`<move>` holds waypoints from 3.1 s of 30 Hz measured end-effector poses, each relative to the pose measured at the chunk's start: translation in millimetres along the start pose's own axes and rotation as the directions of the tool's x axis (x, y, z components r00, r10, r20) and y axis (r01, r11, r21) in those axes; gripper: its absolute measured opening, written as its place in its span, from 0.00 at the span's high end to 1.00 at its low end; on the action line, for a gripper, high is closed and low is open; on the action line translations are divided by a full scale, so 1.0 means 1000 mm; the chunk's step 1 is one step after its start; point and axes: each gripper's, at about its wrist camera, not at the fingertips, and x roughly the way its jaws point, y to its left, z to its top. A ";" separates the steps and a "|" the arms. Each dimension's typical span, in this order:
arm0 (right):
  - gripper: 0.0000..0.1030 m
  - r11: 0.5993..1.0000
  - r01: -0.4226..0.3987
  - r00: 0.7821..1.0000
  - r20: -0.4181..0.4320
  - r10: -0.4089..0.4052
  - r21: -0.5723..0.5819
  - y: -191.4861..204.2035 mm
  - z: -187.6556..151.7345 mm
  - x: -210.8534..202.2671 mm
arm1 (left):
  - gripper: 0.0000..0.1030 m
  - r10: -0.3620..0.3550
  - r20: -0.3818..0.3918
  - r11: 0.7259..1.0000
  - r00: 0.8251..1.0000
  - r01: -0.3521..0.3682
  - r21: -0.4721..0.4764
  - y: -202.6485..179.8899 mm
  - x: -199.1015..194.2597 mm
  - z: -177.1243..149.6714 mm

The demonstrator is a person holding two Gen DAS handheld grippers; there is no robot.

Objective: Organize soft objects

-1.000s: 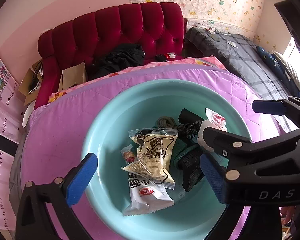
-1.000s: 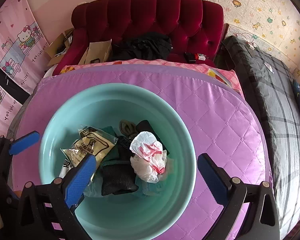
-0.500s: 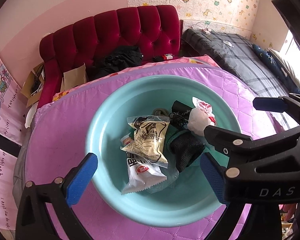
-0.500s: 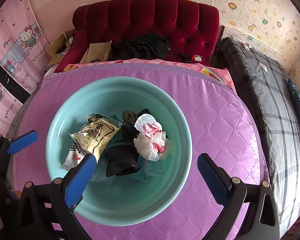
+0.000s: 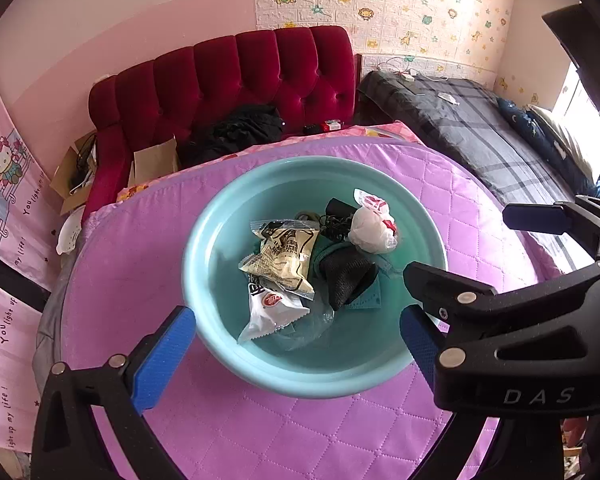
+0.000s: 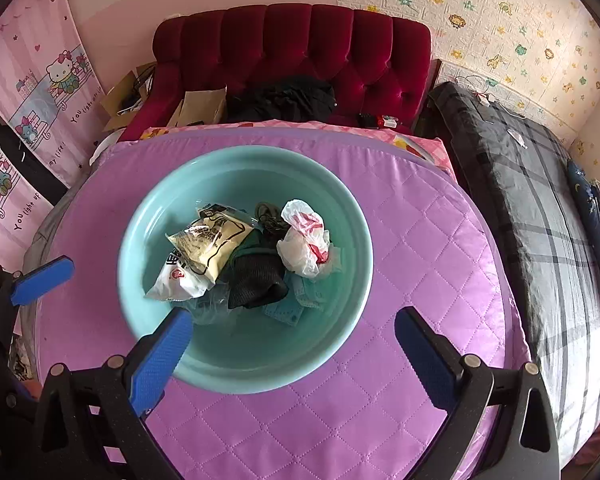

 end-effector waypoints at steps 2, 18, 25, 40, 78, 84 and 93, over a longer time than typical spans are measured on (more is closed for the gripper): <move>0.00 1.000 0.006 1.000 0.006 -0.006 -0.005 0.002 -0.004 -0.006 | 0.00 0.013 0.005 1.000 1.000 -0.013 0.009 -0.003 -0.007 -0.004; 0.00 0.999 0.019 0.999 0.031 -0.020 0.026 0.008 -0.052 -0.038 | 0.00 0.060 0.031 0.998 0.998 -0.060 0.002 -0.019 -0.040 -0.042; 0.00 1.000 0.028 0.999 0.035 -0.028 0.010 0.012 -0.064 -0.042 | 0.00 0.093 0.032 0.996 0.995 -0.092 -0.010 -0.023 -0.044 -0.056; 0.00 1.000 0.022 0.999 0.043 -0.022 -0.001 0.017 -0.069 -0.044 | 0.00 0.092 0.029 0.995 0.995 -0.091 -0.042 -0.022 -0.049 -0.065; 0.00 1.000 0.027 0.998 0.055 -0.026 -0.013 0.016 -0.076 -0.053 | 0.00 0.089 0.025 0.995 0.996 -0.088 -0.046 -0.026 -0.059 -0.070; 0.00 1.000 0.025 0.998 0.057 -0.024 -0.015 0.016 -0.078 -0.055 | 0.00 0.091 0.024 0.995 0.996 -0.089 -0.049 -0.026 -0.060 -0.070; 0.00 1.000 0.022 0.998 0.058 -0.021 -0.013 0.017 -0.078 -0.055 | 0.00 0.098 0.024 0.994 0.995 -0.096 -0.058 -0.026 -0.062 -0.072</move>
